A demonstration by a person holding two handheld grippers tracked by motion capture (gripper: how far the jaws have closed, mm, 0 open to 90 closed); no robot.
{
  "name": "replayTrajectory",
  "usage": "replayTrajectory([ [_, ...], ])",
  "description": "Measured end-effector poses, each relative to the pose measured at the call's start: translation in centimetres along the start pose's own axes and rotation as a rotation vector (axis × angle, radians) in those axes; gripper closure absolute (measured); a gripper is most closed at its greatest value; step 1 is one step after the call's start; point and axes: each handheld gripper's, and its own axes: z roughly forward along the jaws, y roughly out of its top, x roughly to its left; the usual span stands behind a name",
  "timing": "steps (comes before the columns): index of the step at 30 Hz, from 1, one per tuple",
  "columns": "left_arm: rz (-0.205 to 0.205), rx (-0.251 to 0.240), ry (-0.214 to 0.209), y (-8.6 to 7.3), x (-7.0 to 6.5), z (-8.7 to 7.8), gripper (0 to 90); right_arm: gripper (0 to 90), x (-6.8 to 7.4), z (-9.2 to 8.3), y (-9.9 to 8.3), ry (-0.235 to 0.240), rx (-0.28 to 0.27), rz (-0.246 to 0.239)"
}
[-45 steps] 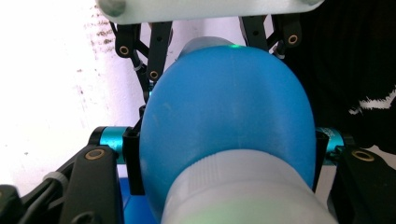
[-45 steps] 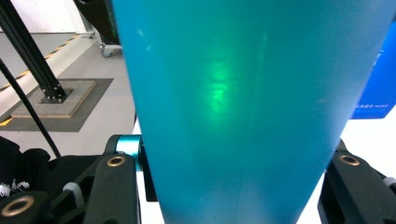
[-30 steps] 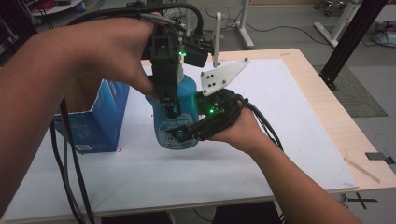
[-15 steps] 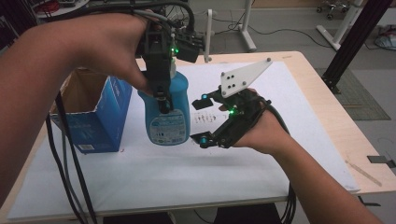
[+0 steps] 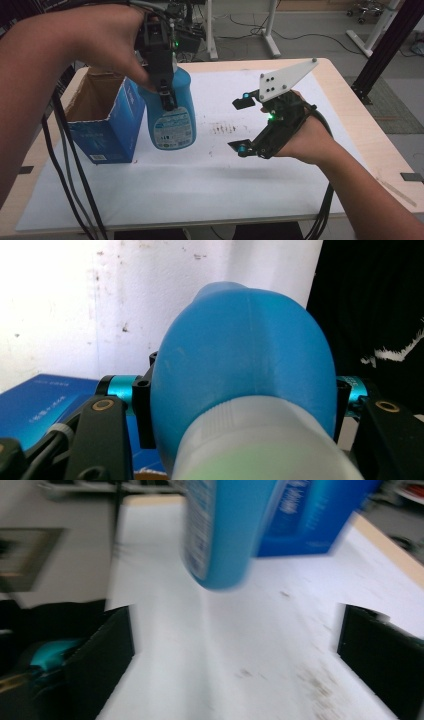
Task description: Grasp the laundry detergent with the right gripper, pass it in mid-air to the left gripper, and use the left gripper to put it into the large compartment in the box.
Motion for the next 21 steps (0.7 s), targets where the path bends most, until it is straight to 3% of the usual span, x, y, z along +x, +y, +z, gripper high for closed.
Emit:
replayTrajectory([
  [5, -0.044, -0.008, 0.006, -0.8, 0.4, -1.1, 38.6, 0.8, -0.3, -1.1, 0.1, 0.000, 0.053, -0.015],
  [10, -0.133, -0.029, 0.008, -2.0, 0.9, -3.2, 38.6, 0.8, -0.6, -2.3, 0.7, -0.037, 0.178, -0.067],
  [11, -0.133, -0.029, 0.008, -2.0, 0.9, -3.2, 38.6, 0.8, -0.6, -2.3, 0.7, -0.037, 0.178, -0.067],
  [13, -0.198, -0.043, 0.008, -2.6, 1.2, -4.3, 38.5, 0.8, -0.7, -2.9, 1.1, -0.058, 0.238, -0.088],
  [14, -0.258, -0.055, 0.009, -3.2, 1.5, -5.1, 38.6, 0.8, -0.8, -3.2, 1.4, -0.075, 0.288, -0.118],
  [18, -0.396, -0.069, 0.014, -4.6, 2.2, -6.4, 38.5, 0.9, -0.9, -3.9, 2.0, -0.057, 0.361, -0.141],
  [19, -0.396, -0.069, 0.014, -4.6, 2.2, -6.4, 38.5, 0.9, -1.0, -4.1, 2.2, -0.053, 0.375, -0.147],
  [20, -0.478, -0.079, 0.019, -5.3, 2.6, -7.0, 38.6, 0.9, -1.0, -4.2, 2.3, -0.052, 0.385, -0.148],
  [21, -0.519, -0.087, 0.022, -5.7, 2.8, -7.3, 38.5, 0.9, -1.0, -4.3, 2.4, -0.044, 0.392, -0.151],
])
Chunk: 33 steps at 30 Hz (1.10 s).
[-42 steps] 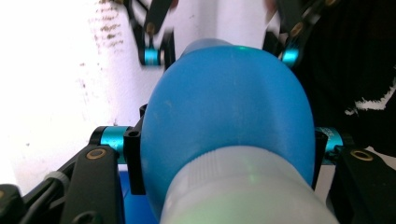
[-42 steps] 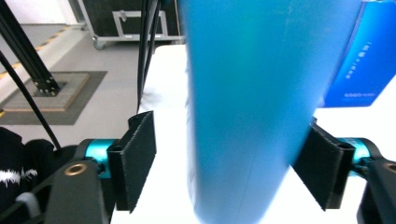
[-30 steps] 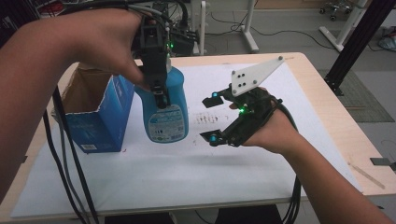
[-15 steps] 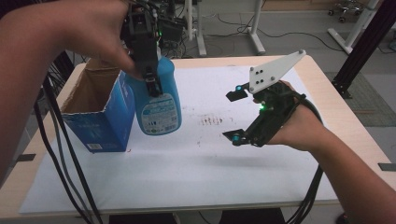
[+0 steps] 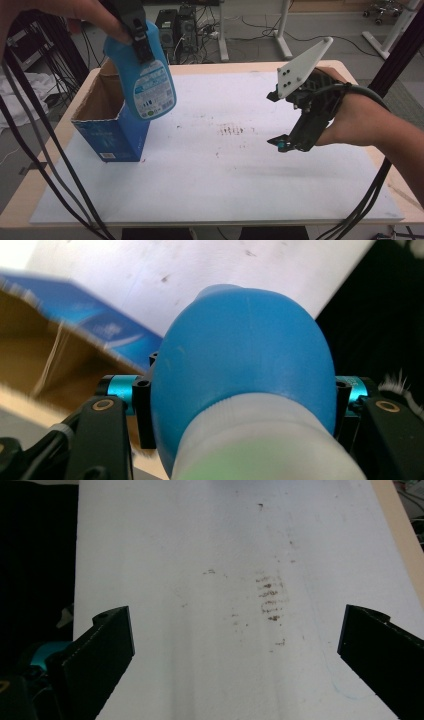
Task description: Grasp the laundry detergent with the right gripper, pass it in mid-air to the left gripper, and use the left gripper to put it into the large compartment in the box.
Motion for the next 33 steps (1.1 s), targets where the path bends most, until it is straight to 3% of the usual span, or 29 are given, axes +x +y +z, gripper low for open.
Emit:
replayTrajectory([
  [5, -0.198, -0.019, 0.002, -1.4, 1.8, -1.0, 38.5, 0.9, -0.1, -0.5, 0.3, 0.019, 0.020, -0.016],
  [12, -0.391, -0.029, -0.026, -3.4, 4.5, -2.1, 38.6, 0.9, 0.0, -0.7, 0.7, 0.047, 0.047, -0.023],
  [16, -0.490, -0.048, -0.015, -4.5, 5.5, -2.6, 38.5, 0.9, 0.0, -0.7, 0.6, 0.051, 0.050, -0.014],
  [21, -0.579, -0.041, 0.035, -5.1, 6.3, -2.8, 38.5, 0.9, -0.2, -0.5, 0.7, 0.059, 0.056, -0.013],
  [24, -0.606, -0.032, 0.065, -5.4, 6.9, -2.7, 38.5, 0.9, -0.2, -0.5, 0.6, 0.062, 0.056, -0.012],
  [29, -0.646, -0.012, 0.065, -5.8, 7.9, -2.1, 38.6, 0.9, -0.3, -0.5, 0.5, 0.063, 0.062, -0.007],
  [33, -0.649, 0.007, 0.053, -6.1, 8.8, -1.1, 38.5, 0.9, -0.4, -0.6, 0.3, 0.065, 0.068, 0.001],
])
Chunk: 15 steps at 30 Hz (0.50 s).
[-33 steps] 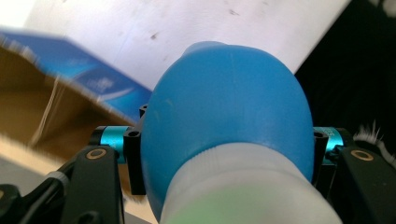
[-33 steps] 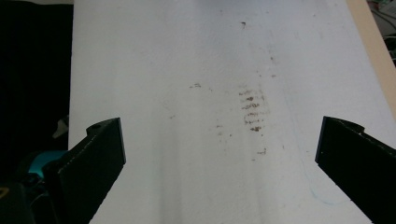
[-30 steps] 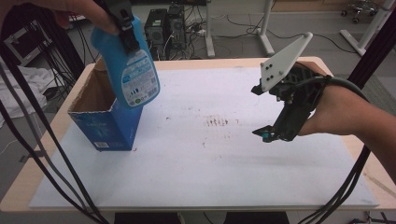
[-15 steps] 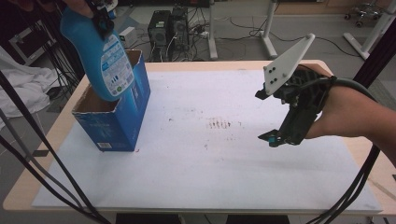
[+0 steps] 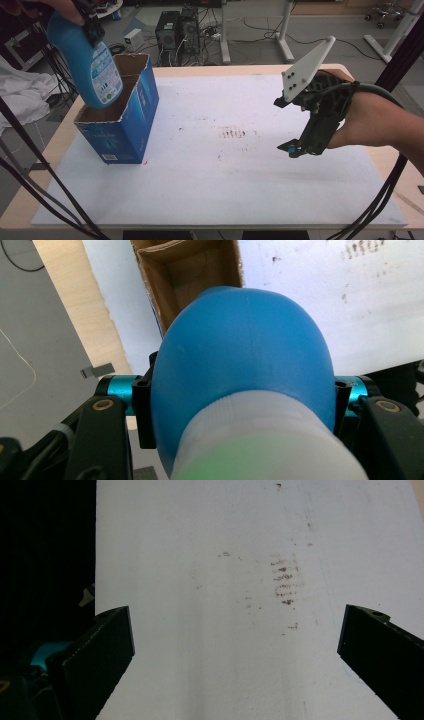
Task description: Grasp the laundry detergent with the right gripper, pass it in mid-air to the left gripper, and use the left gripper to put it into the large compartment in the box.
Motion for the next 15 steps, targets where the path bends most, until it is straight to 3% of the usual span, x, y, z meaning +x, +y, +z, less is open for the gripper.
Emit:
replayTrajectory([
  [7, 0.133, 0.047, -0.014, 0.8, 0.5, 3.0, 38.5, 1.0, -0.1, 0.1, -0.1, 0.002, 0.005, 0.012],
  [15, 0.285, 0.097, 0.010, 1.7, 0.6, 7.3, 38.5, 1.0, -0.1, 0.2, -0.2, -0.001, 0.009, 0.017],
])
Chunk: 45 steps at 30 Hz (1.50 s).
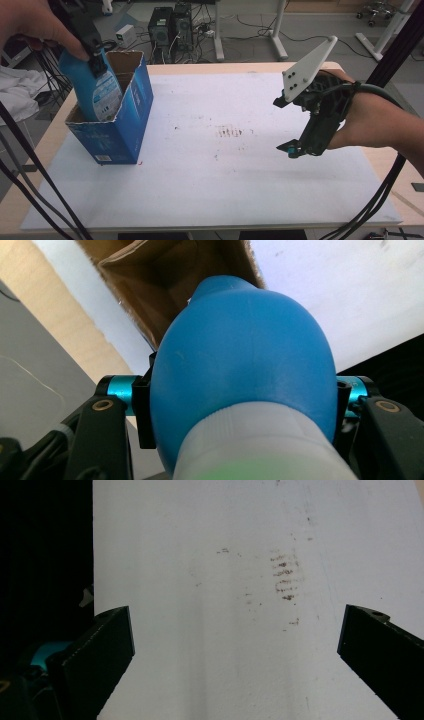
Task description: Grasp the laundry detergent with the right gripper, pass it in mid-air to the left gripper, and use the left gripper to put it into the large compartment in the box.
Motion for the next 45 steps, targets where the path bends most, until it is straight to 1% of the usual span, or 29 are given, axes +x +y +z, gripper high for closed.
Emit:
replayTrajectory([
  [2, 0.046, 0.008, 0.003, 0.2, 0.2, 1.1, 38.6, 1.0, 0.1, 0.0, -0.1, -0.001, 0.007, 0.011],
  [4, 0.076, 0.021, 0.002, 0.4, 0.3, 1.9, 38.5, 1.0, 0.1, 0.0, -0.2, -0.001, 0.011, 0.016],
  [5, 0.097, 0.022, -0.002, 0.5, 0.4, 2.4, 38.5, 1.0, 0.1, 0.0, -0.2, 0.000, 0.012, 0.018],
  [7, 0.144, 0.019, -0.010, 0.6, 0.4, 3.4, 38.5, 1.0, 0.1, 0.0, -0.3, -0.002, 0.016, 0.023],
  [8, 0.183, 0.023, -0.012, 0.7, 0.4, 3.9, 38.5, 1.0, 0.1, 0.0, -0.3, -0.001, 0.018, 0.027],
  [9, 0.205, 0.022, -0.013, 0.7, 0.4, 4.3, 38.5, 1.0, 0.1, 0.0, -0.2, -0.001, 0.017, 0.019],
  [10, 0.240, 0.021, -0.009, 0.7, 0.3, 4.8, 38.5, 1.0, 0.1, 0.0, -0.2, -0.001, 0.017, 0.021],
  [13, 0.310, 0.029, 0.012, 0.8, 0.1, 5.9, 38.5, 1.0, 0.1, 0.2, -0.1, 0.001, 0.020, 0.019],
  [14, 0.325, 0.033, 0.019, 0.9, 0.1, 6.2, 38.5, 1.0, 0.1, 0.2, 0.0, 0.002, 0.021, 0.021],
  [15, 0.330, 0.029, 0.025, 0.9, 0.1, 6.6, 38.5, 1.0, 0.1, 0.2, 0.0, 0.002, 0.027, 0.028],
  [16, 0.347, 0.034, 0.031, 1.0, 0.1, 7.0, 38.5, 1.0, 0.1, 0.3, 0.0, 0.004, 0.021, 0.017],
  [19, 0.344, 0.029, 0.025, 1.0, 0.2, 7.9, 38.5, 1.1, 0.1, 0.4, 0.1, 0.006, 0.024, 0.019],
  [21, 0.356, 0.034, 0.018, 1.0, 0.3, 8.4, 38.5, 1.1, 0.2, 0.5, 0.2, 0.008, 0.024, 0.018],
  [23, 0.359, 0.029, 0.011, 0.9, 0.3, 9.0, 38.5, 1.1, 0.2, 0.6, 0.1, 0.009, 0.025, 0.021],
  [28, 0.371, 0.028, 0.012, 0.9, 0.6, 10.3, 38.4, 1.1, 0.2, 0.8, 0.2, 0.012, 0.024, 0.022],
  [29, 0.369, 0.010, 0.008, 0.8, 0.7, 10.3, 38.4, 1.1, 0.3, 0.9, 0.2, 0.012, 0.022, 0.022],
  [30, 0.372, 0.004, 0.004, 0.8, 0.7, 10.2, 38.4, 1.1, 0.3, 0.9, 0.2, 0.012, 0.025, 0.025],
  [34, 0.378, 0.012, 0.005, 0.8, 0.8, 10.3, 38.3, 1.1, 0.4, 1.1, 0.2, 0.014, 0.027, 0.021],
  [39, 0.368, 0.014, 0.001, 0.8, 0.9, 10.3, 37.9, 1.1, 0.4, 1.0, 0.2, 0.012, 0.024, 0.022],
  [40, 0.366, 0.016, 0.000, 0.8, 0.9, 10.2, 37.0, 1.2, 0.4, 1.0, 0.2, 0.012, 0.024, 0.024],
  [43, 0.368, 0.009, 0.018, 0.7, 0.8, 10.0, 27.0, 1.1, 0.5, 1.0, 0.2, 0.012, 0.024, 0.024],
  [45, 0.371, -0.002, 0.022, 0.6, 0.7, 9.7, 26.0, 1.1, 0.5, 0.9, 0.2, 0.013, 0.023, 0.023],
])
